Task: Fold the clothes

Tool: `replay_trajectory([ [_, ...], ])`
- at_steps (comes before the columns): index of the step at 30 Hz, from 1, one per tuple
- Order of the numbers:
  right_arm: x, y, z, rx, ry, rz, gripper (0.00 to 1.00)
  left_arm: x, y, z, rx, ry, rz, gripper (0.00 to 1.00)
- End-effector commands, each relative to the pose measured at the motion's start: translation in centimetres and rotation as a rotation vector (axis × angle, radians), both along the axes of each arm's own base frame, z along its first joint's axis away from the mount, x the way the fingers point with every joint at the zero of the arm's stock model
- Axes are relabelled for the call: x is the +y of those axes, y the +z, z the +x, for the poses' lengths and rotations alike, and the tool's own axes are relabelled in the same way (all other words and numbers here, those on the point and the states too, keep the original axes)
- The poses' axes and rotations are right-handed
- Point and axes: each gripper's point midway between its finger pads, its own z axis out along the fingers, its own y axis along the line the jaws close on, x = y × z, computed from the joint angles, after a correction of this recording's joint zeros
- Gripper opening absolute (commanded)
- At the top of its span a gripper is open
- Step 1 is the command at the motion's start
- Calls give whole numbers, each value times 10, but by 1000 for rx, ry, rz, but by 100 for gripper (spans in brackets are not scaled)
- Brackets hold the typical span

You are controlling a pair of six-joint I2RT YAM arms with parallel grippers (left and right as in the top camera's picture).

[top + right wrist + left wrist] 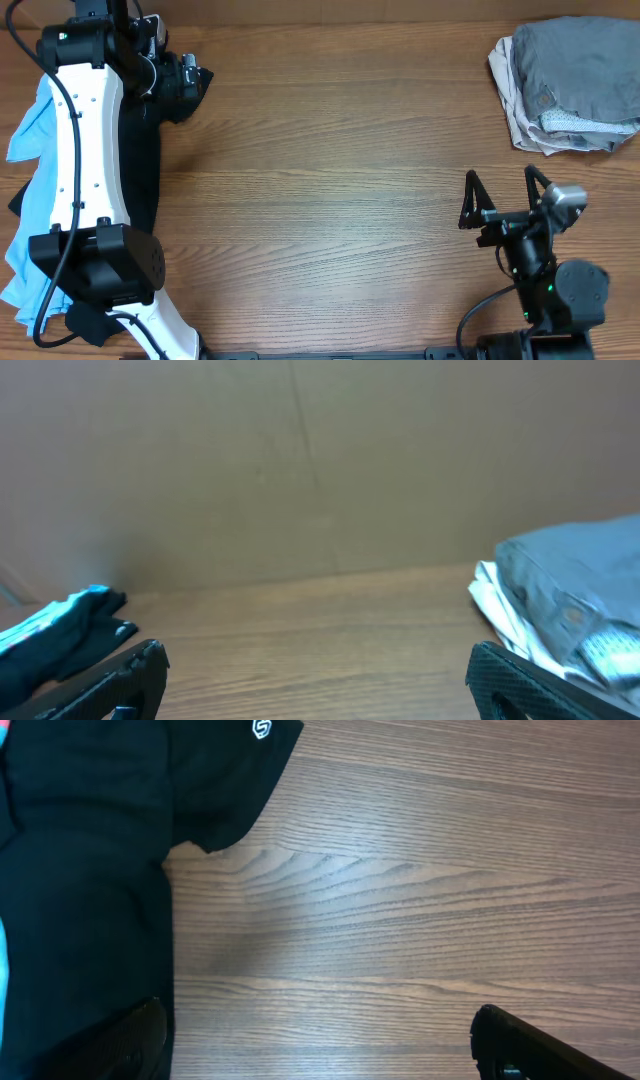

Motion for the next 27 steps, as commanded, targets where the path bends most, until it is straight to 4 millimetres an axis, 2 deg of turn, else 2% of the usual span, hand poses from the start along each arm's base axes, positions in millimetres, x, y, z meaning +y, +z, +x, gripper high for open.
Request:
replay_trajectory([
  [1,-9,-24,-4,-10,-55,8,100,1,3,5,-17,-23,17,100],
  [5,-9,-46,-8,-12,-56,8,100,1,3,5,-17,-23,17,100],
  [13,-10,-65,-13,-93,-55,16,100,1,3,5,-17,-23,17,100],
  [19,-9,-76,-12,-78,-51,21,100,1,3,5,-17,-23,17,100],
  [21,-9,-88,-10,-50,-51,19,100,1,3,5,-17,-23,17,100],
  [22,-7,-105,-9,-8,-40,16,100,1,3,5,-17,-23,17,100],
  [27,-8,-106,-9,-1,-45,15,100,1,3,5,-17,-23,17,100],
])
